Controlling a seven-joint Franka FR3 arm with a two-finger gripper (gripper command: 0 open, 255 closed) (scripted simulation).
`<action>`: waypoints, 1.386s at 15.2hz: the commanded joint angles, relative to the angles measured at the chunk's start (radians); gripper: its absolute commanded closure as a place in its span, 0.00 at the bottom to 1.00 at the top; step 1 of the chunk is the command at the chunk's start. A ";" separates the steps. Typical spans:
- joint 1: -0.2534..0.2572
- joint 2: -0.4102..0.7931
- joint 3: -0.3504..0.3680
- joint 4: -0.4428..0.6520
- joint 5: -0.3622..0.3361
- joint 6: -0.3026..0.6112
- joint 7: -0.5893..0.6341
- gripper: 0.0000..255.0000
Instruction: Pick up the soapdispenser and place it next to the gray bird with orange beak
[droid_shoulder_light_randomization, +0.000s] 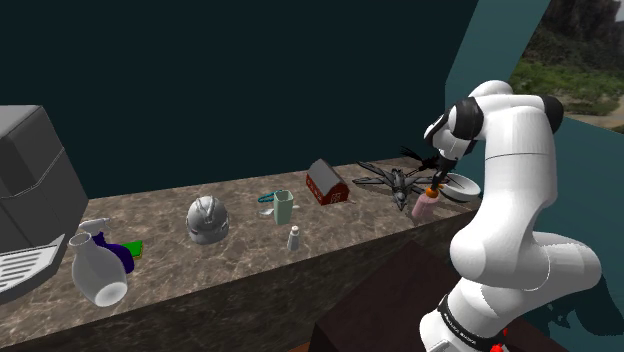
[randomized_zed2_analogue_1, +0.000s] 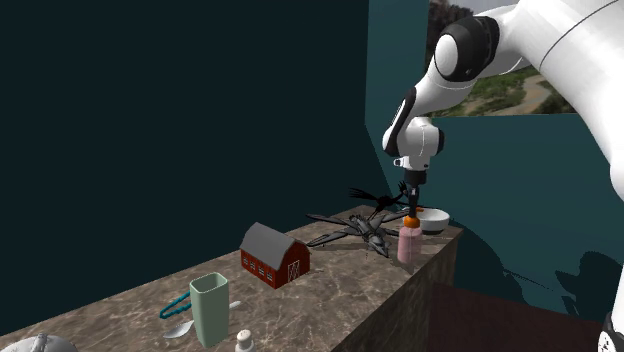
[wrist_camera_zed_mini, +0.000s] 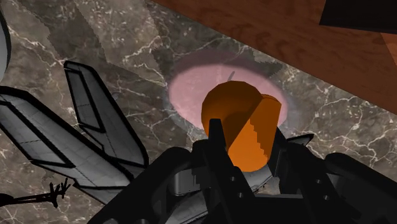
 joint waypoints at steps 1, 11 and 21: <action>0.000 0.000 0.000 0.000 0.000 0.001 0.000 1.00; 0.009 -0.042 -0.014 0.001 -0.017 -0.041 0.010 0.00; 0.017 -0.078 -0.026 0.006 -0.032 -0.081 0.018 0.00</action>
